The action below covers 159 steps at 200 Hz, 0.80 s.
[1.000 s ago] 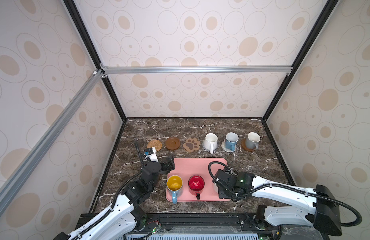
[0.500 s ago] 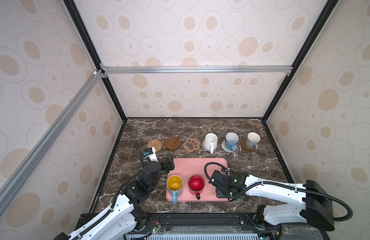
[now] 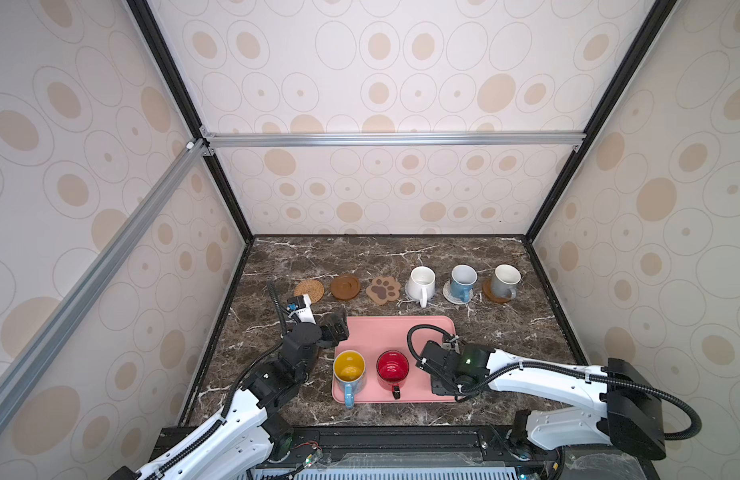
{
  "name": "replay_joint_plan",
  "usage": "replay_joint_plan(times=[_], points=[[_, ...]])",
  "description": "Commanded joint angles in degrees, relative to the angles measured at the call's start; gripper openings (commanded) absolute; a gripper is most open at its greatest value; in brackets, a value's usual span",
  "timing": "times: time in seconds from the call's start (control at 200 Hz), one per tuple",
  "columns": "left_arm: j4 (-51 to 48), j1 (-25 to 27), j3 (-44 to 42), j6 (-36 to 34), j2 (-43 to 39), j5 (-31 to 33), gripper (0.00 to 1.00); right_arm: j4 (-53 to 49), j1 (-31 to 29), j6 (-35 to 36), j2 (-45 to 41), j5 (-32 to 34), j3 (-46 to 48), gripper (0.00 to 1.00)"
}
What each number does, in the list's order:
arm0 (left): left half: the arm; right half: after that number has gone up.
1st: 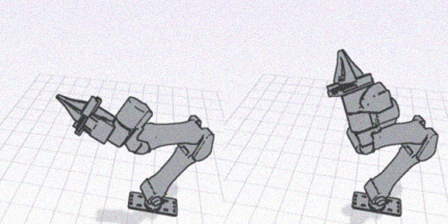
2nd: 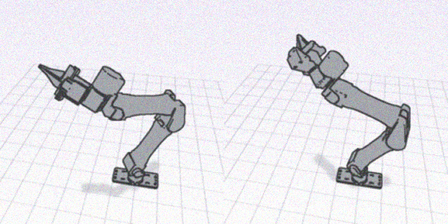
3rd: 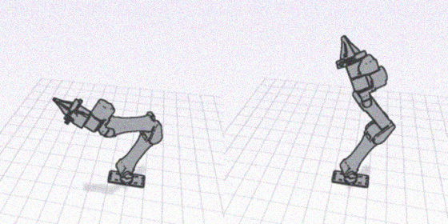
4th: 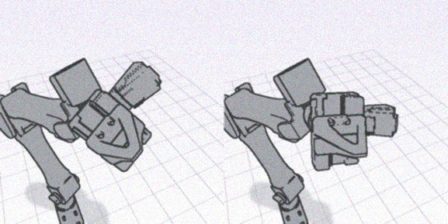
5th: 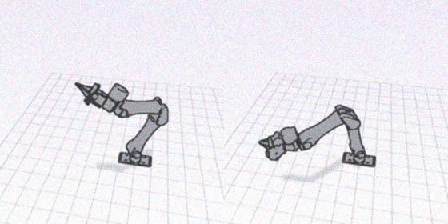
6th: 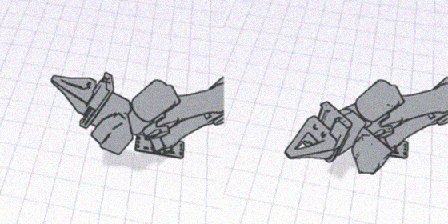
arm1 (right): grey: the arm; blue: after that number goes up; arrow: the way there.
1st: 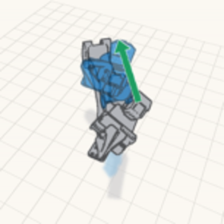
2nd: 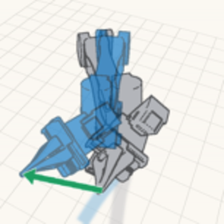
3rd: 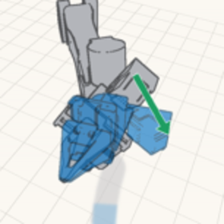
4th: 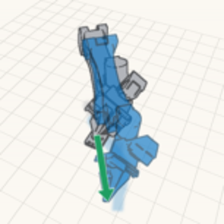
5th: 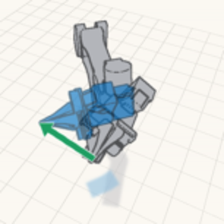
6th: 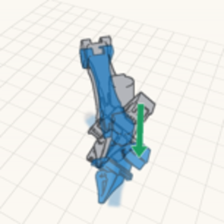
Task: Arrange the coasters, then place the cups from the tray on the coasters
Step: 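Lower the right gripper and close it on the red-inside mug's rim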
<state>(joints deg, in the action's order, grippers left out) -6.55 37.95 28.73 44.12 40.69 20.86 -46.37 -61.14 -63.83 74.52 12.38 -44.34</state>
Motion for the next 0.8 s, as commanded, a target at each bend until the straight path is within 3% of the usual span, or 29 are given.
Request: replay_joint_plan(times=[0.0,0.79], points=[[-1.03,-0.52,0.71,1.19,-0.78,0.32,1.0,-0.48,-0.55,-1.65,0.55,1.99,0.74,0.29],[-0.96,-0.74,0.08,1.34,-0.87,0.06,1.0,-1.81,-0.7,-1.13,0.53,3.16,-0.72,0.14]])
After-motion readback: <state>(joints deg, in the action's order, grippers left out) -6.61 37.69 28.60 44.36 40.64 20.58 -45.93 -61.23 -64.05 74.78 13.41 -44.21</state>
